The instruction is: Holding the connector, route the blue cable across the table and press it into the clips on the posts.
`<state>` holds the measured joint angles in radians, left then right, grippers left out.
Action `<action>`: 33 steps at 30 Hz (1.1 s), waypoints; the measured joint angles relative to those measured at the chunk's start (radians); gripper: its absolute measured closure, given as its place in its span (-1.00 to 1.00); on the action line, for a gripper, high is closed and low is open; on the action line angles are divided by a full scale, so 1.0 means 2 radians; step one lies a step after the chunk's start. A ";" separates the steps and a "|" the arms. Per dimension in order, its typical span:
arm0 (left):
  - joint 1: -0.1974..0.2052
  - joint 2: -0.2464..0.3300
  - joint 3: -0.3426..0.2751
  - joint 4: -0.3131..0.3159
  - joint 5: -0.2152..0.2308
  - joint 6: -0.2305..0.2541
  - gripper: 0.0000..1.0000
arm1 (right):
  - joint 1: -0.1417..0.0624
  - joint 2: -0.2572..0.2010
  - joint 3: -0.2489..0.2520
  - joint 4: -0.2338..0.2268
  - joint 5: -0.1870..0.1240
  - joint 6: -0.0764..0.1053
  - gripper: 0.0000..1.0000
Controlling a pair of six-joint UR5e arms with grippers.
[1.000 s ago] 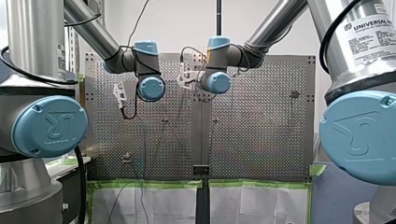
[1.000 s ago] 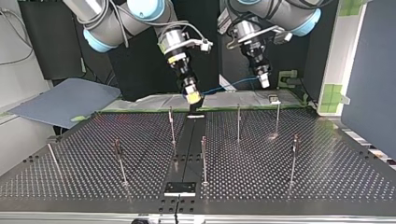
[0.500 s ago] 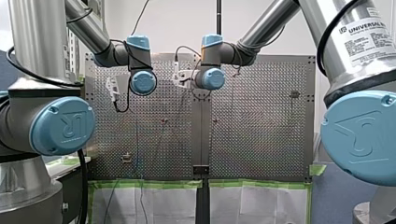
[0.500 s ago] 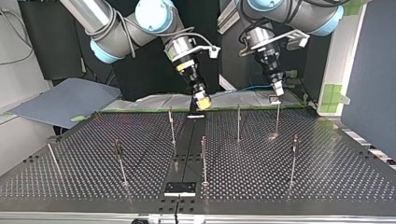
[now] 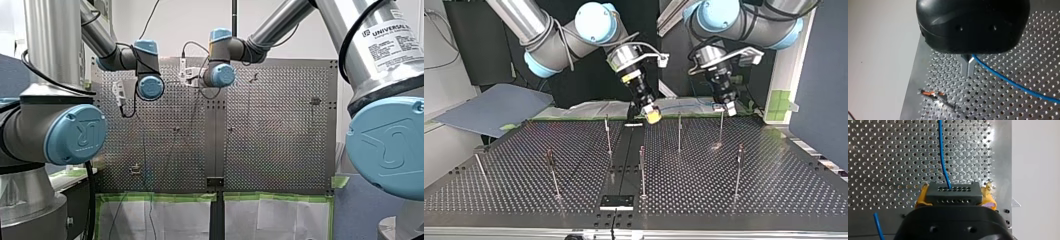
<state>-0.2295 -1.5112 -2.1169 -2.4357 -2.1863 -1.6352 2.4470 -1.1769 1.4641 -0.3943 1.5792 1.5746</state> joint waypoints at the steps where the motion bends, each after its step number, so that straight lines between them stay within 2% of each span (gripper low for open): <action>1: 0.002 0.000 0.002 0.000 0.000 0.000 0.96 | 0.000 0.001 -0.006 0.004 0.000 0.001 1.00; 6: 0.012 0.000 0.015 -0.005 0.004 0.000 0.96 | 0.000 0.014 -0.027 0.020 -0.001 0.004 1.00; 13: 0.027 -0.001 0.034 -0.014 0.009 0.000 0.96 | 0.001 0.040 -0.061 0.040 -0.010 0.004 1.00; 18: 0.037 -0.002 0.041 -0.018 0.021 0.001 0.96 | 0.001 0.051 -0.083 0.045 -0.017 0.005 1.00; 24: 0.048 -0.013 0.046 -0.018 0.038 0.002 0.96 | 0.002 0.062 -0.109 0.051 -0.024 0.012 1.00; 33: 0.061 -0.027 0.058 -0.016 0.050 0.000 0.96 | -0.002 0.073 -0.151 0.061 -0.030 0.017 1.00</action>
<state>-0.1074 -1.5643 -2.0011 -2.4687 -2.0872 -1.6348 2.4427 -1.0317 1.1629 -0.2731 1.5182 1.6088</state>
